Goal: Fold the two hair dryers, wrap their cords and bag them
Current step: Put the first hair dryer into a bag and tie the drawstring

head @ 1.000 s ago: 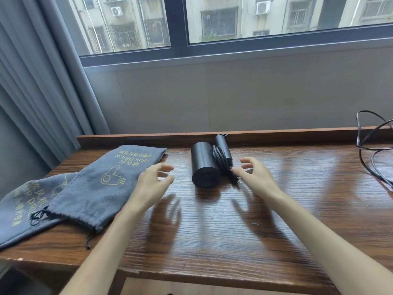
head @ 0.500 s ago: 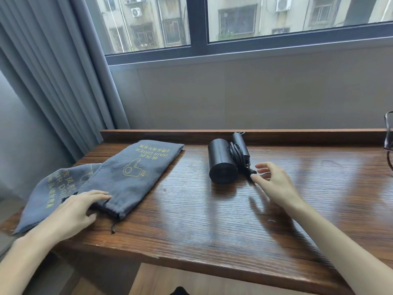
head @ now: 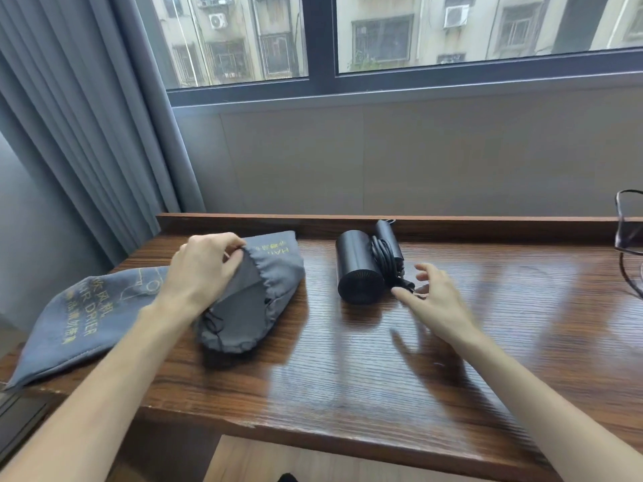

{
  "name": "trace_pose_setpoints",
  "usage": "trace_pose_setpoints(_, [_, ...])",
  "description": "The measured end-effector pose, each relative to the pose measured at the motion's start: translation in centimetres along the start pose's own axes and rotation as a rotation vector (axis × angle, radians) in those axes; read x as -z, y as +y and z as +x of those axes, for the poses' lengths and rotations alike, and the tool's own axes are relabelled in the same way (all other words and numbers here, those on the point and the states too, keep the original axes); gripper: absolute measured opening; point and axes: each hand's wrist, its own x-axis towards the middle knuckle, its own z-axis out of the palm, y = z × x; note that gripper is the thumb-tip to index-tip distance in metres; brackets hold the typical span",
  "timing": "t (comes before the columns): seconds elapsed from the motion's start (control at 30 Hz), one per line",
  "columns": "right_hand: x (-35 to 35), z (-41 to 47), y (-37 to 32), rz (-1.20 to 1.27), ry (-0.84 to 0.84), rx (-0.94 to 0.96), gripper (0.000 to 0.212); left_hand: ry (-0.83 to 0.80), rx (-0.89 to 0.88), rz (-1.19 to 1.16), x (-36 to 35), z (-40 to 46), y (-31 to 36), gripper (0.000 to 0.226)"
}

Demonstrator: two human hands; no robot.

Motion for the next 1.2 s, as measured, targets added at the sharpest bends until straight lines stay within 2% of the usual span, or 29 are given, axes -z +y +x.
trace_pose_setpoints(0.07, [-0.8,-0.3,-0.8,-0.076,0.002,0.002,0.096,-0.032,0.072,-0.052,-1.3,0.8,1.4,0.014])
trace_pose_setpoints(0.13, [-1.9,-0.5,-2.0,-0.131,0.002,-0.016,0.115,-0.078,0.121,-0.098,-2.4,0.8,2.3,0.014])
trace_pose_setpoints(0.27, [-4.5,0.1,-4.2,-0.200,0.036,-0.054,0.131,-0.187,0.138,-0.126,-4.1,-1.0,3.2,0.014])
trace_pose_setpoints(0.43, [-6.2,0.8,-5.4,-0.276,0.066,-0.090,0.133,-0.307,0.139,-0.114,-4.3,-3.0,3.0,0.015])
trace_pose_setpoints(0.6, [-4.2,1.9,-4.6,-0.250,-0.042,-0.077,0.128,-0.468,0.102,-0.143,-3.7,-3.5,2.1,0.027])
trace_pose_setpoints(0.8, [-0.6,2.4,-2.0,-0.157,-0.123,-0.007,0.131,-0.445,0.084,-0.086,-4.7,-3.7,2.5,0.024])
trace_pose_setpoints(0.97, [-1.8,2.2,-1.9,-0.232,-0.062,0.037,0.137,-0.415,0.094,-0.047,-5.1,-3.8,3.2,0.020])
trace_pose_setpoints(1.07, [-1.3,2.5,-1.5,-0.168,-0.027,0.074,0.130,-0.431,0.098,-0.075,-5.0,-3.7,3.7,0.021])
trace_pose_setpoints(1.2, [-0.1,2.9,-0.8,-0.099,-0.100,0.161,0.115,-0.478,0.106,-0.091,-4.4,-3.7,3.8,0.026])
